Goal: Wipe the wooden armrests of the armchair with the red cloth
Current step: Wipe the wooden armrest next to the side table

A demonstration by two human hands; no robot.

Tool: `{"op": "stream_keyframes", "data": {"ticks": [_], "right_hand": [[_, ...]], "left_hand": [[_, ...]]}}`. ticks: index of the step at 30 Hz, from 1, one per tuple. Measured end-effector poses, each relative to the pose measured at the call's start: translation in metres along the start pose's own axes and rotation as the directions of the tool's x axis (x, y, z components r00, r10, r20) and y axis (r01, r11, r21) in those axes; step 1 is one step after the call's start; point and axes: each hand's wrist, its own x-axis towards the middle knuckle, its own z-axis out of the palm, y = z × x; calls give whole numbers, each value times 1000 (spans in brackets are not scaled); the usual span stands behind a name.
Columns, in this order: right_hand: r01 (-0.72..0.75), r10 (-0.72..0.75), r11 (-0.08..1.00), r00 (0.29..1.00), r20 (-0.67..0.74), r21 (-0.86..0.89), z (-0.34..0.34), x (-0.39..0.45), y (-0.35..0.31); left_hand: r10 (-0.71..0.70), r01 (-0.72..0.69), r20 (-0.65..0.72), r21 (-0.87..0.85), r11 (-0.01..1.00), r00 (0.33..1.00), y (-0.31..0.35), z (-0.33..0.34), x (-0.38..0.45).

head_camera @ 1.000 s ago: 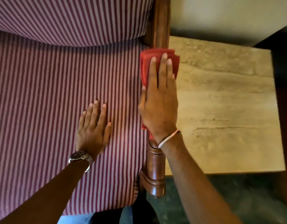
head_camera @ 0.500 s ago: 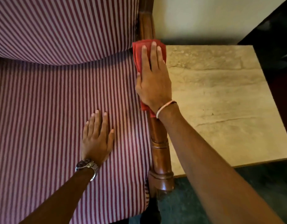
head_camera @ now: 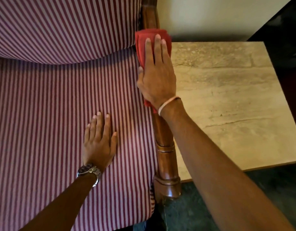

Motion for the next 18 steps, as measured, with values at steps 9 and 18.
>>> {"op": "stream_keyframes", "data": {"ticks": [9, 18], "right_hand": [[-20, 21, 999, 999, -26, 27, 3, -80, -1], [65, -64, 997, 997, -34, 39, 5, -93, 10]], "left_hand": [[-10, 10, -5, 13, 1000, 1000, -3, 7, -1], [-16, 16, 10, 9, 1000, 1000, -2, 4, 0]]}}
